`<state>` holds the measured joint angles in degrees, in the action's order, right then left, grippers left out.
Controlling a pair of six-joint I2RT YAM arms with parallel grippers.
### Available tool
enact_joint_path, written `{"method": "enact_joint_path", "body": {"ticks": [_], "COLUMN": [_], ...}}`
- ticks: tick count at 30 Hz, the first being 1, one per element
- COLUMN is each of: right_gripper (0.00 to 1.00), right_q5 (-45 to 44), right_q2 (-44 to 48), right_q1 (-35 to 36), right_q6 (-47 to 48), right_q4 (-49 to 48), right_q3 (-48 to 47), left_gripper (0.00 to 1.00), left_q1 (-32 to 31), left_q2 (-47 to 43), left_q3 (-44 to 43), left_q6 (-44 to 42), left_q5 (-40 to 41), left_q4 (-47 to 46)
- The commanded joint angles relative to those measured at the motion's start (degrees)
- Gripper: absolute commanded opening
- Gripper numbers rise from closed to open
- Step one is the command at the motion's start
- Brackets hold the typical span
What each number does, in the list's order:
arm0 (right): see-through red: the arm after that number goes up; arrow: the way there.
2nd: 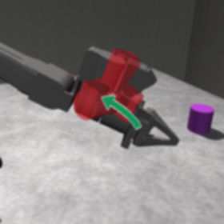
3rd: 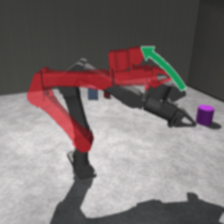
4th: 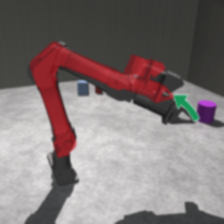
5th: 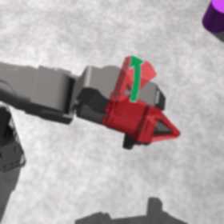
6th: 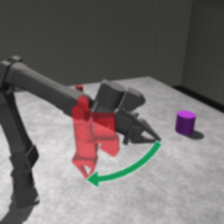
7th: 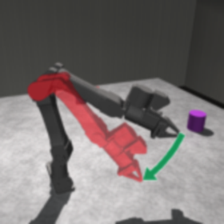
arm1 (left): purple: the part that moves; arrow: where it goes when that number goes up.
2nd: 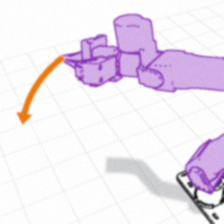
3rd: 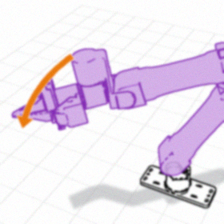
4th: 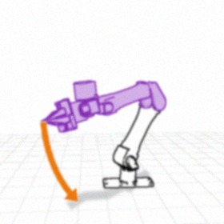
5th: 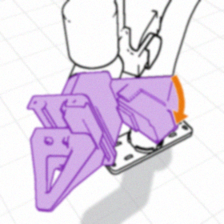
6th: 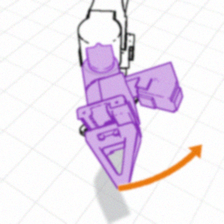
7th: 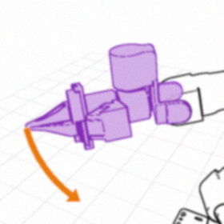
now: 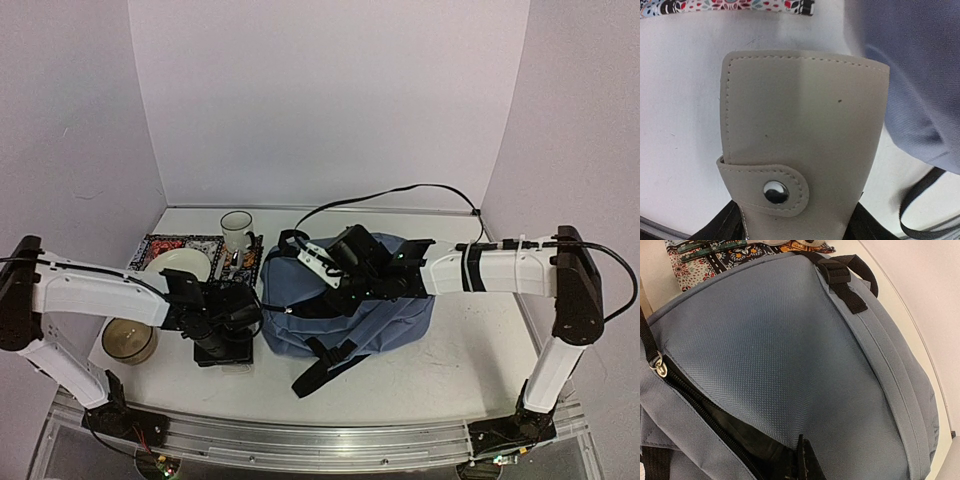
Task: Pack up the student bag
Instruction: Pick up the pencil case at the center of the board, then place the pocket on the back of the student bag.
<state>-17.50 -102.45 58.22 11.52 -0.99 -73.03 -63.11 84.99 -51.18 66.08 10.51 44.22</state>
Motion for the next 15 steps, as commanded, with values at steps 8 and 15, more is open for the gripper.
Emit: {"method": "enact_joint_path", "body": {"ticks": [8, 15], "right_gripper": [0.00, 0.00], "right_q5": [2.07, 4.46], "right_q2": [0.92, 1.10], "right_q1": [0.47, 0.53], "right_q6": [-2.95, -4.43], "right_q4": [-2.79, -2.72], "right_q3": [-5.08, -5.46], "left_gripper": [0.65, 0.66], "left_q1": [-5.19, -7.40], "left_q2": [-10.66, -0.63], "left_q3": [-8.79, -18.18], "left_q6": [-7.31, -13.73], "left_q5": [-2.98, -3.14], "left_q4": [0.20, -1.02]}}
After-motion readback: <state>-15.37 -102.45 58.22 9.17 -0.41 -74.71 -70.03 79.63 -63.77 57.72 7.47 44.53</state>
